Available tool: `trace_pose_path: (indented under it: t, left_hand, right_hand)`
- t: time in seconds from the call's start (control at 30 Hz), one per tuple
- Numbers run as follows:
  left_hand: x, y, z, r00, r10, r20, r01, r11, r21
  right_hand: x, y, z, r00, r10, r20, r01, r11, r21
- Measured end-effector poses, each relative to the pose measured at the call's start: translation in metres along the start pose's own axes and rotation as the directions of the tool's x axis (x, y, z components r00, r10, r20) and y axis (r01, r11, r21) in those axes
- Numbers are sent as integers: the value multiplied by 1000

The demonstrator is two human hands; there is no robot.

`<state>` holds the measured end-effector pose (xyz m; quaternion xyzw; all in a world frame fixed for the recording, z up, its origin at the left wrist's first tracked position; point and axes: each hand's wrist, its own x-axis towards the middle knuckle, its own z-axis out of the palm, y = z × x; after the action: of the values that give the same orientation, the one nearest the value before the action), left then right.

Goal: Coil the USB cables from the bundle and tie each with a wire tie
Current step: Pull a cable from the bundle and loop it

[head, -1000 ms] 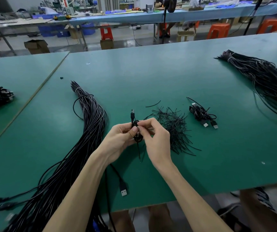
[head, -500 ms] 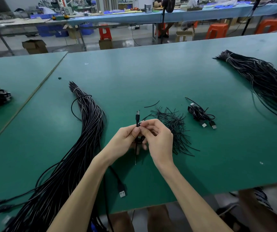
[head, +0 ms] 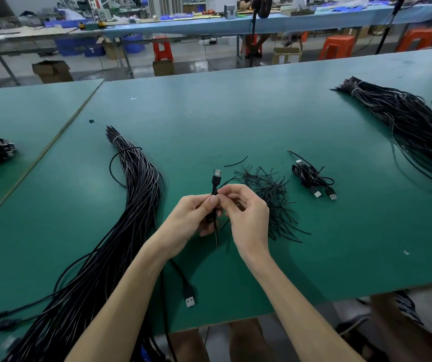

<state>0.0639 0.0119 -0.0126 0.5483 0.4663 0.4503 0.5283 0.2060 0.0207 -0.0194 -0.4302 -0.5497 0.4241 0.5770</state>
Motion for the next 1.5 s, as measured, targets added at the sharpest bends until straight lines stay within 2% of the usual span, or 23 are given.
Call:
trace_pose_path:
  t: [0.27,0.47,0.53,0.67,0.9,1.03,1.3,1.5]
  left_hand:
    - [2,3,4,983,-124,-135,133,989,59]
    - [1,6,5,984,-80,-159,85,996,27]
    - [1,6,6,987,-81,-139,82,997,0]
    - [-1,8,4,984,-174,-46,171,983,-70]
    - [-2,12,1,965,-243,99,262,921,-287]
    - [-1,10,0,969,-242,56,248,918,-310]
    - [-2,11,-1,990,-134,-49,117,962,-248]
    - [0,12,-2,984,-137,-109,95,942,-323]
  right_hand:
    - [-2,-2,1,999,-30,-40,31,999,17]
    - [-5,-4,4,995,-88,56,93,992,-85]
    - [-5,-4,4,994,-87,68,94,989,-111]
    - [-4,-4,4,992,-109,60,119,974,-191]
    - [-5,-3,5,983,-173,52,181,943,-279]
    - [-6,-2,6,972,-226,70,236,915,-326]
    - [-6,-3,5,971,-232,62,240,940,-241]
    - [-7,-4,6,958,-267,107,285,930,-230]
